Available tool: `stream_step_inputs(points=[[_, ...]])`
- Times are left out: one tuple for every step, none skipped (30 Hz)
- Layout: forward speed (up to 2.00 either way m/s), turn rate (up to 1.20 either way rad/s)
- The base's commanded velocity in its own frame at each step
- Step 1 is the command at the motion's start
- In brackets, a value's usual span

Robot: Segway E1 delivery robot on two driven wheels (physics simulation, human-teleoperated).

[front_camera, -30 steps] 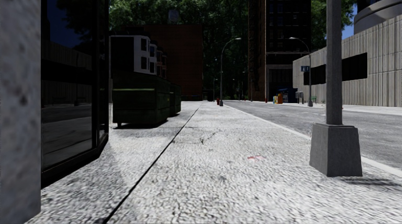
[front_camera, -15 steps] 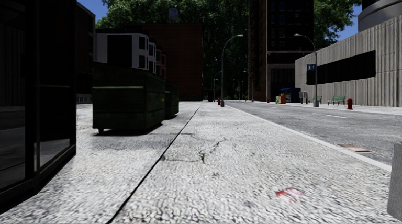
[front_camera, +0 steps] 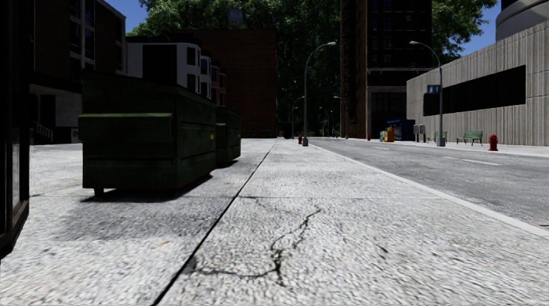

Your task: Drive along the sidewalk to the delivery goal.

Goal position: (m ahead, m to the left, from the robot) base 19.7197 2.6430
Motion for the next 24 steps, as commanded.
stream_step_inputs(points=[[2.00,0.00],[2.00,0.00],[2.00,0.00],[2.00,0.00],[2.00,0.00],[2.00,0.00],[2.00,0.00],[2.00,0.00],[2.00,0.00],[2.00,0.00],[2.00,0.00],[2.00,0.00],[2.00,0.00],[2.00,0.00],[2.00,0.00],[2.00,0.00],[2.00,0.00],[2.00,0.00],[2.00,0.00],[2.00,0.00],[2.00,0.00],[2.00,0.00],[2.00,0.00],[2.00,0.00]])
